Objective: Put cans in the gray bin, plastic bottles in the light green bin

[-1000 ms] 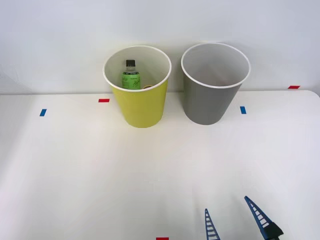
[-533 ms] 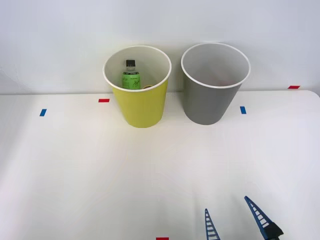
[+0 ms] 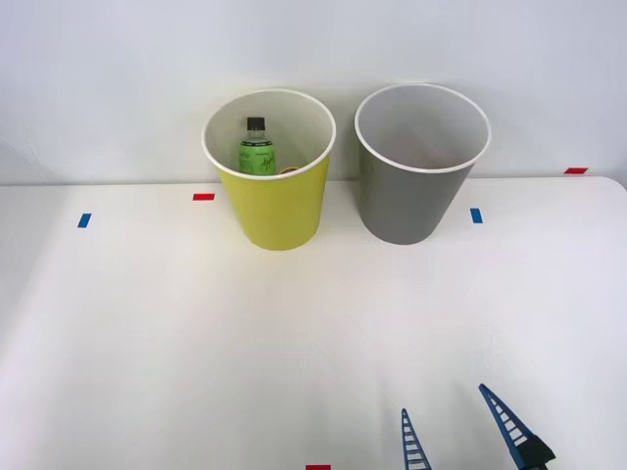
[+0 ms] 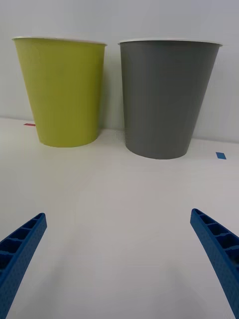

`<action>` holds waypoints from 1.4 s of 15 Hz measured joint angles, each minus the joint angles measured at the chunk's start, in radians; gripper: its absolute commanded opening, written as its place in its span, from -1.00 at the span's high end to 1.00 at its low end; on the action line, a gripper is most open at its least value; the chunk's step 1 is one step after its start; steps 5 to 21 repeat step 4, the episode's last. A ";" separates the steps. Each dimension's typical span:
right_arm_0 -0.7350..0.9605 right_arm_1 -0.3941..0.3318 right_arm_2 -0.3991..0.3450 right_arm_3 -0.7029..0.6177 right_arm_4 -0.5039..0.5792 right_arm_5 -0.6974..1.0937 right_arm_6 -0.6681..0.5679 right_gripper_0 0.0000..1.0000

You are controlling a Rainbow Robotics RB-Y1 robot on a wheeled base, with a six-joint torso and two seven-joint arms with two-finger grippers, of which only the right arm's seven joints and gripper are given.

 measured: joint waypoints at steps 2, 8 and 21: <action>0.000 0.000 0.000 0.000 0.000 0.000 0.000 -1.00; 0.000 0.000 0.000 0.000 0.000 0.000 0.000 -1.00; 0.000 0.000 0.000 0.000 0.000 0.000 0.000 -1.00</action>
